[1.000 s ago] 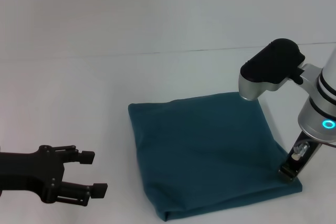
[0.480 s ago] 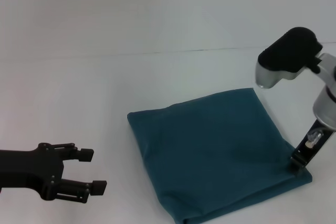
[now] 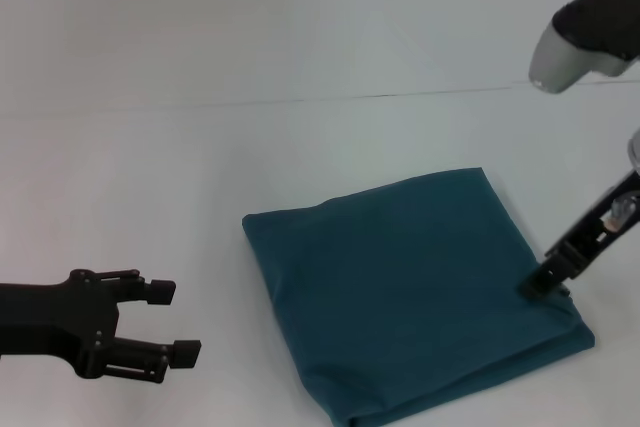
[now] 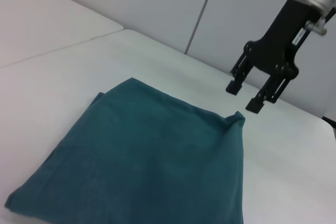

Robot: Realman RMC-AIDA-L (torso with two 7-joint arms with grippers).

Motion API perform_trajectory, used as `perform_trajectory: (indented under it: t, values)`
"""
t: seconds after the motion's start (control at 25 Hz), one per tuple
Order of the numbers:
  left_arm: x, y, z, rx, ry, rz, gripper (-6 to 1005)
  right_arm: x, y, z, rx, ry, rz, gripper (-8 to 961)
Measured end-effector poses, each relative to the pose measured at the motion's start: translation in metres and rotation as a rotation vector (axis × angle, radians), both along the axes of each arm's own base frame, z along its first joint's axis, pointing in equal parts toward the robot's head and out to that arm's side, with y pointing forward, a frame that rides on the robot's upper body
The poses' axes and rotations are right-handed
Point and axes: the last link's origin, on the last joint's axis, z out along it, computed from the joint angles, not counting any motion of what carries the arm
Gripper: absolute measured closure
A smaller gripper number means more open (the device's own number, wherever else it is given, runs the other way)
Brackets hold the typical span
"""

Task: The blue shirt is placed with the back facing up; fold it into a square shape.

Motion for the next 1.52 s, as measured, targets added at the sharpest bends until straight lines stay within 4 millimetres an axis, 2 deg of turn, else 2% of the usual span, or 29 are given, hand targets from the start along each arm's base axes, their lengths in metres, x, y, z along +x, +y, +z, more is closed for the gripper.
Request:
perform_trajectory:
  t: [0.08, 0.2, 0.4, 0.6, 0.72, 0.92, 1.16, 1.36, 1.52]
  values:
    - [0.000, 0.000, 0.000, 0.002, -0.003, -0.001, 159, -0.005, 0.002, -0.002, -0.004, 0.034, 0.022, 395]
    - [0.001, 0.000, -0.001, 0.001, -0.006, 0.002, 161, -0.008, 0.004, -0.018, -0.045, 0.031, 0.044, 328]
    - [0.001, 0.000, -0.001, 0.001, -0.007, 0.008, 163, -0.003, 0.006, -0.036, -0.082, -0.014, 0.042, 122]
    - [0.000, 0.001, -0.002, 0.008, -0.004, 0.013, 166, 0.006, 0.008, -0.037, -0.072, -0.046, 0.013, 257]
    - [0.000, 0.002, -0.002, 0.010, -0.001, 0.015, 167, 0.015, 0.008, -0.039, -0.074, -0.072, -0.012, 508]
    - [0.000, 0.004, -0.004, 0.014, 0.001, 0.017, 170, 0.032, 0.009, -0.044, -0.069, -0.140, -0.053, 745]
    - [0.000, 0.007, -0.005, 0.024, 0.004, 0.036, 173, 0.042, 0.013, -0.049, -0.052, -0.172, -0.063, 860]
    - [-0.001, 0.008, -0.005, 0.027, 0.002, 0.058, 175, 0.032, 0.012, -0.038, -0.033, -0.154, -0.044, 955]
    - [-0.004, 0.012, -0.002, 0.038, -0.006, 0.147, 177, 0.024, 0.009, -0.030, -0.028, -0.138, -0.027, 954]
